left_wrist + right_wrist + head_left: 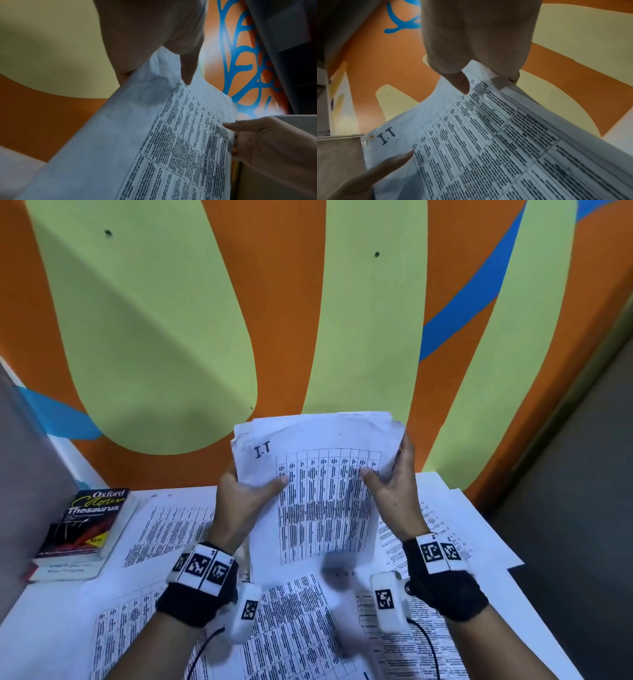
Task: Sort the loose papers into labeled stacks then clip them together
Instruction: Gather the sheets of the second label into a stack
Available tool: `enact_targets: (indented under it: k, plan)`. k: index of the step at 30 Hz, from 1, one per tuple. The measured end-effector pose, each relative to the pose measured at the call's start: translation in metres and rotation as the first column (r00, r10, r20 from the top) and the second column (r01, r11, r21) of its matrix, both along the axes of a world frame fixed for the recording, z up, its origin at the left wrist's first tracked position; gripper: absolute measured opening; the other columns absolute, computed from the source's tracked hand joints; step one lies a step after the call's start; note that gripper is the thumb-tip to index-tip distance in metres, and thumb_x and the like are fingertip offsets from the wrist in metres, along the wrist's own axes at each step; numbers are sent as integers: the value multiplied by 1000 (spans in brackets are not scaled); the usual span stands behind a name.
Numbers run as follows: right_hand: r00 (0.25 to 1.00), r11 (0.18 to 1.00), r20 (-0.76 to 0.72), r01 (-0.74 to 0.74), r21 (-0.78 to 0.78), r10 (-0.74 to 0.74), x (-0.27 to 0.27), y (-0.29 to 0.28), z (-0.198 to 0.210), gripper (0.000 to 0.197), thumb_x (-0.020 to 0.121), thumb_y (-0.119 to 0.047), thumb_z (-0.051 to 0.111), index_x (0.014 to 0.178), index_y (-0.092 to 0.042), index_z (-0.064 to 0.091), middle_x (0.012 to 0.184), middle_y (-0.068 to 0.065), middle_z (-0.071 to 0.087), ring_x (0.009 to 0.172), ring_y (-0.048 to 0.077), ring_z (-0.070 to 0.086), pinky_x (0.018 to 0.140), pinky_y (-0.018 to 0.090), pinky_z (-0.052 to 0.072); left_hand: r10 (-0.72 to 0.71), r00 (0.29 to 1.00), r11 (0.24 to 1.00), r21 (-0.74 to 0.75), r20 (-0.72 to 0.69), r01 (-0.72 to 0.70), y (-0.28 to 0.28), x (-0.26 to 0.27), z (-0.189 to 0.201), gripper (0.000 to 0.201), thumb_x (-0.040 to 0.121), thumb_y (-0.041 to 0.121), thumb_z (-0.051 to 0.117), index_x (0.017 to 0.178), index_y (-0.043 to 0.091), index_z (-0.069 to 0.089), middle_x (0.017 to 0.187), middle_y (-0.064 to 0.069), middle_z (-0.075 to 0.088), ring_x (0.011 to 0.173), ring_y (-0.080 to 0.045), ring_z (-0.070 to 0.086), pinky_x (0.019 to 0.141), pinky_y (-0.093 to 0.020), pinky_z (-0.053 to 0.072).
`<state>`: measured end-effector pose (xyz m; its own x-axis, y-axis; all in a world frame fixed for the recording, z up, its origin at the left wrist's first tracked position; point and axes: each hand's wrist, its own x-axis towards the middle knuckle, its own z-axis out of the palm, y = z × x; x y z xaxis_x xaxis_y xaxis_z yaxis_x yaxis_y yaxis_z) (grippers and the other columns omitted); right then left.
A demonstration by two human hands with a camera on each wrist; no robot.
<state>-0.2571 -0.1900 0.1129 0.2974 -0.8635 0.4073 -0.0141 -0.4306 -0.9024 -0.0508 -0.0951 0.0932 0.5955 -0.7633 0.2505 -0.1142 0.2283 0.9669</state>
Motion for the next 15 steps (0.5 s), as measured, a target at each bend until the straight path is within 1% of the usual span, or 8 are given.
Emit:
enact_targets:
  k: [2, 4, 6, 8, 10, 12, 13, 15]
  plan:
    - [999, 999, 17, -33, 13, 33, 4, 2, 0, 73, 90, 16, 48, 149, -6, 9, 142, -15, 24, 103, -38, 35, 88, -9, 32, 5, 1000, 1000, -5, -3, -5, 0, -2, 0, 42, 63, 22, 84, 93, -1, 66, 85, -1, 70, 66, -5, 67, 61, -19, 51]
    - [998, 999, 41, -37, -17, 38, 9, 5, 6, 68, 90, 22, 37, 148, -5, 14, 137, -11, 35, 101, -32, 43, 80, -7, 35, 51, 999, 998, -29, -15, -51, 0, -4, 3, 52, 57, 38, 86, 86, 2, 64, 79, -5, 65, 64, -13, 61, 64, -28, 50]
    - [996, 996, 66, -47, -72, 52, 11, 6, 13, 71, 88, 23, 35, 148, -8, 16, 138, -10, 37, 97, -23, 51, 79, -3, 37, 68, 997, 996, -48, -28, -69, 1, -3, 9, 34, 63, 29, 85, 78, 6, 66, 75, 1, 67, 65, -16, 59, 63, -34, 49]
    - [996, 994, 69, -43, -99, 50, 10, 1, 13, 76, 88, 20, 43, 150, -15, 13, 139, -21, 32, 63, -12, 50, 66, 3, 40, 39, 999, 998, -58, -8, -39, 4, -3, 14, 17, 66, 17, 83, 74, 11, 70, 70, 12, 72, 64, -13, 63, 62, -28, 51]
    - [998, 996, 45, -43, -78, 47, 8, -1, 7, 76, 89, 17, 48, 150, -13, 14, 136, -17, 35, 56, -3, 48, 64, 3, 42, 16, 1000, 999, -46, 8, -16, 6, 0, 10, 27, 66, 12, 83, 88, 5, 70, 83, 3, 76, 74, -13, 70, 67, -28, 55]
    - [999, 999, -24, -40, -24, 40, 5, -1, -3, 56, 91, 14, 48, 140, -5, 28, 103, -11, 48, 62, -8, 50, 66, 5, 41, 13, 1000, 1000, -14, 5, -13, 5, 3, 1, 34, 68, 8, 81, 98, 0, 67, 94, -8, 74, 85, -21, 71, 76, -36, 57]
    - [998, 1000, -59, -23, 1, 23, 5, -1, -6, 43, 93, 10, 46, 132, -4, 33, 86, -11, 43, 61, -11, 47, 66, 9, 39, 24, 1000, 1000, 0, -1, -24, 5, 3, -3, 29, 69, 10, 81, 94, 3, 68, 90, -4, 75, 83, -19, 71, 77, -37, 57]
    - [997, 1000, -75, 23, -5, -24, 8, -1, -8, 34, 97, 5, 43, 128, -5, 36, 78, -3, 38, 62, -7, 41, 67, 17, 36, 66, 998, 998, 8, -15, -66, 4, 3, 0, 26, 66, 22, 84, 83, 11, 69, 74, 10, 72, 70, -12, 68, 72, -31, 56]
